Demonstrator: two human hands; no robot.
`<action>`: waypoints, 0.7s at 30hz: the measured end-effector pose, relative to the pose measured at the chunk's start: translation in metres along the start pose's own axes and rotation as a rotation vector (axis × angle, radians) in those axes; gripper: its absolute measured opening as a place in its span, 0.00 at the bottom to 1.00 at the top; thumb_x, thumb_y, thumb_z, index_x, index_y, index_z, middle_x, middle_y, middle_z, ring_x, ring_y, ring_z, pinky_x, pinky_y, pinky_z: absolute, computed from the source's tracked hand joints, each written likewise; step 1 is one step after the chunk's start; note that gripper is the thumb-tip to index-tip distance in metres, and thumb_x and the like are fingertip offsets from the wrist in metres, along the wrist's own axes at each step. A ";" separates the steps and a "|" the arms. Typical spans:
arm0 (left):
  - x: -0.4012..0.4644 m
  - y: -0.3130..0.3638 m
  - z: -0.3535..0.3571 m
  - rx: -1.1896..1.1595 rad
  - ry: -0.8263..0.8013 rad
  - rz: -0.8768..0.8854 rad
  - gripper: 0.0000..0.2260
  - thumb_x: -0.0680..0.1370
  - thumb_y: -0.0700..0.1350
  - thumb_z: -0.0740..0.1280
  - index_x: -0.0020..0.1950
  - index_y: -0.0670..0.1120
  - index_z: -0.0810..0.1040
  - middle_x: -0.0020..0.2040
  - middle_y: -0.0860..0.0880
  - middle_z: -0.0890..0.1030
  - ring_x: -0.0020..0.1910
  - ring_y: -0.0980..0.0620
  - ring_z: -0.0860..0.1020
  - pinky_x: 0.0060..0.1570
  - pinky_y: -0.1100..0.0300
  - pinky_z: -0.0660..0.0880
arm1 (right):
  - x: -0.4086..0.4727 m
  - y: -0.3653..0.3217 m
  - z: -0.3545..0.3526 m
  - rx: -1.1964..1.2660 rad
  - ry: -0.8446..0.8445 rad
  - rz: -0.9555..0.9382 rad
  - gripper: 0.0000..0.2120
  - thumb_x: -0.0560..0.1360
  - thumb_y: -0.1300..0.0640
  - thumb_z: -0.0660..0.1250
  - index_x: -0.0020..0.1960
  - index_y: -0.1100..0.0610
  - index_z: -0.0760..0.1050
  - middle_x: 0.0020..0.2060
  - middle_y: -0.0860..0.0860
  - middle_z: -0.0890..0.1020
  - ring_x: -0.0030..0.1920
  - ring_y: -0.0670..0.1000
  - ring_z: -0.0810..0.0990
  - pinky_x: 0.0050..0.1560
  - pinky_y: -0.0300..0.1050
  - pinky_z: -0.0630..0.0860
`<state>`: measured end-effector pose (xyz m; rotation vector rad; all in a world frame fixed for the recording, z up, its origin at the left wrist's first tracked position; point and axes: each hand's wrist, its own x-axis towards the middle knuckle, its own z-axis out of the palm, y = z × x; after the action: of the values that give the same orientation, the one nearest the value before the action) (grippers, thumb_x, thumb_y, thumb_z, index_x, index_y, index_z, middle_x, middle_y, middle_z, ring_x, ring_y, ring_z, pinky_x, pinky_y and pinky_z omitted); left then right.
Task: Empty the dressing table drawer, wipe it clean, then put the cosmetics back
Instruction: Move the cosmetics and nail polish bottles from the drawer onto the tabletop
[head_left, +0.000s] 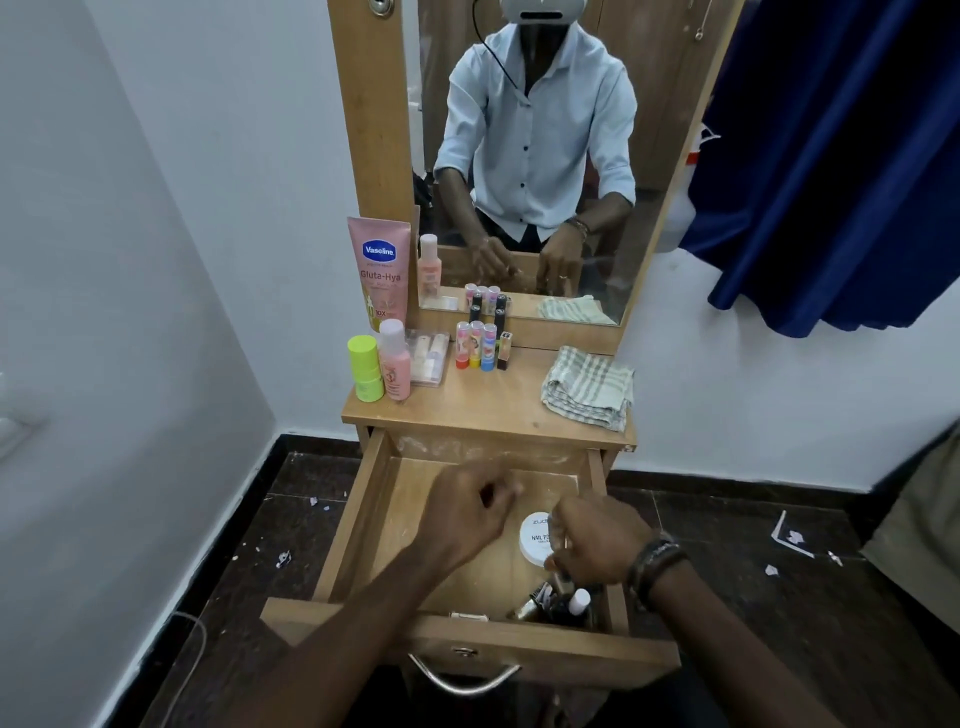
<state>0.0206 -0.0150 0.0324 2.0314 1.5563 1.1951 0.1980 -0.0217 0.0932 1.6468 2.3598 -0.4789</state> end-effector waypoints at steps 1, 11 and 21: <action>-0.005 0.003 0.003 0.069 -0.189 -0.033 0.02 0.72 0.42 0.71 0.42 0.48 0.84 0.39 0.53 0.85 0.36 0.56 0.80 0.38 0.60 0.77 | -0.002 0.000 0.006 -0.073 0.003 0.013 0.14 0.71 0.48 0.72 0.53 0.54 0.76 0.53 0.51 0.79 0.52 0.55 0.80 0.51 0.48 0.77; -0.020 0.027 0.038 0.461 -0.819 -0.228 0.08 0.73 0.44 0.71 0.50 0.43 0.79 0.55 0.40 0.79 0.53 0.38 0.79 0.44 0.53 0.73 | -0.002 0.002 0.019 -0.150 0.120 0.069 0.24 0.70 0.43 0.72 0.58 0.54 0.71 0.59 0.55 0.73 0.55 0.58 0.78 0.48 0.49 0.74; -0.019 0.027 0.043 0.084 -0.702 -0.211 0.08 0.69 0.41 0.73 0.47 0.46 0.81 0.41 0.57 0.78 0.47 0.49 0.81 0.45 0.55 0.77 | 0.003 0.021 0.018 0.166 0.001 0.034 0.12 0.71 0.53 0.69 0.34 0.56 0.70 0.39 0.54 0.78 0.41 0.55 0.79 0.38 0.46 0.74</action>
<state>0.0701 -0.0324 0.0169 1.9609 1.4099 0.2790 0.2165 -0.0198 0.0726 1.7536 2.3443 -0.6836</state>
